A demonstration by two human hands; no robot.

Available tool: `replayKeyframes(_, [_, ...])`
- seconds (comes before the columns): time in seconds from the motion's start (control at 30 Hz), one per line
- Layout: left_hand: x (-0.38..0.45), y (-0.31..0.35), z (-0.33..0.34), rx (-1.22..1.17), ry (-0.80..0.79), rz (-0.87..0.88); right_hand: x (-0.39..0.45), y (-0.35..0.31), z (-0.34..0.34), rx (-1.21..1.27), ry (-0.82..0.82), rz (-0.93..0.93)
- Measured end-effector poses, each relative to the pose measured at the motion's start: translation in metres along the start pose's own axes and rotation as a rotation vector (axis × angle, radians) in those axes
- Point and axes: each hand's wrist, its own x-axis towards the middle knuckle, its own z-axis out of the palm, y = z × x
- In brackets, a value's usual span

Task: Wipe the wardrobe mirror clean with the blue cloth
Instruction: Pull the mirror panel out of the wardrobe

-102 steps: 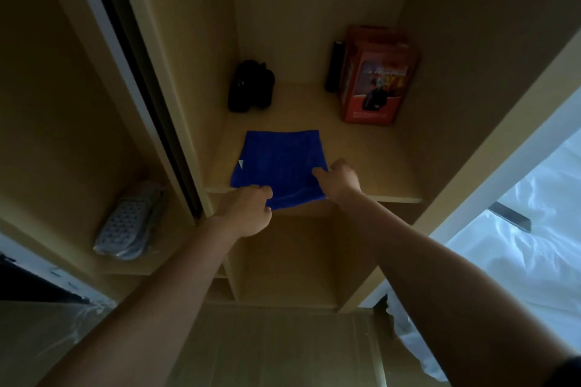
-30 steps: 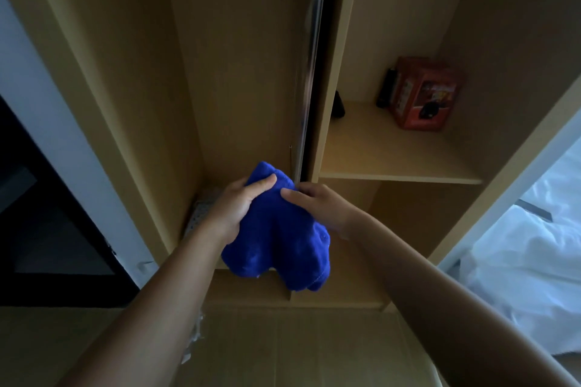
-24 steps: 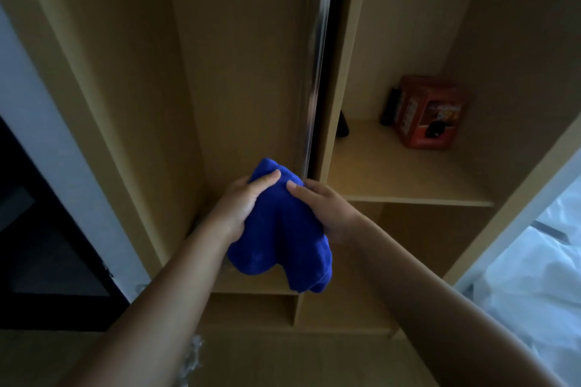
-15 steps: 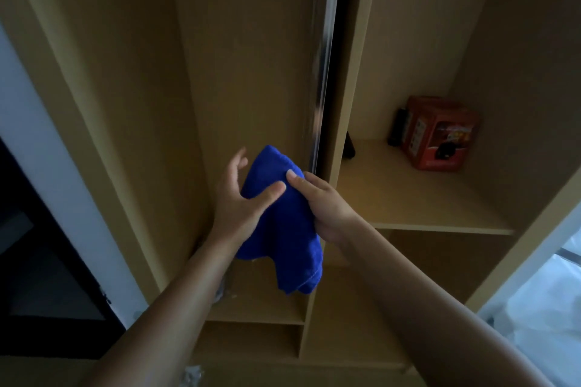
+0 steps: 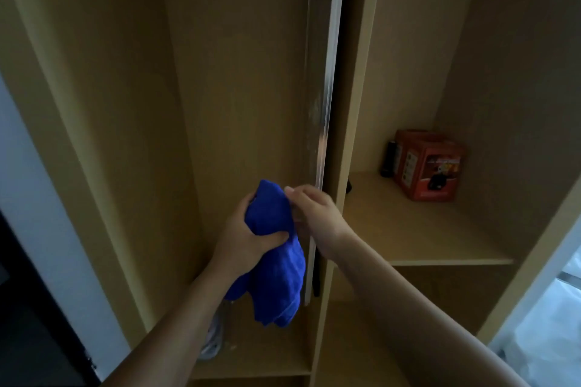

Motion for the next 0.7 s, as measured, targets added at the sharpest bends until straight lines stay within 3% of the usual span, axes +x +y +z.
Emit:
replayKeyframes(0.13, [0.003,-0.005,-0.015,0.114,0.01,0.023,0.019,-0.028,-0.02,-0.37,0.52,-0.364])
replayKeyframes(0.2, [0.003,-0.007,-0.018,0.147,0.013,0.03,0.03,-0.038,-0.026,-0.414,0.627,-0.405])
replayKeyframes(0.47, [0.008,-0.006,-0.013,0.213,0.051,0.043,0.068,-0.039,-0.016,-0.585,0.594,-0.335])
replayKeyframes(0.7, [0.016,0.009,-0.003,0.184,0.033,0.06,0.079,-0.028,-0.011,-0.54,0.546,-0.266])
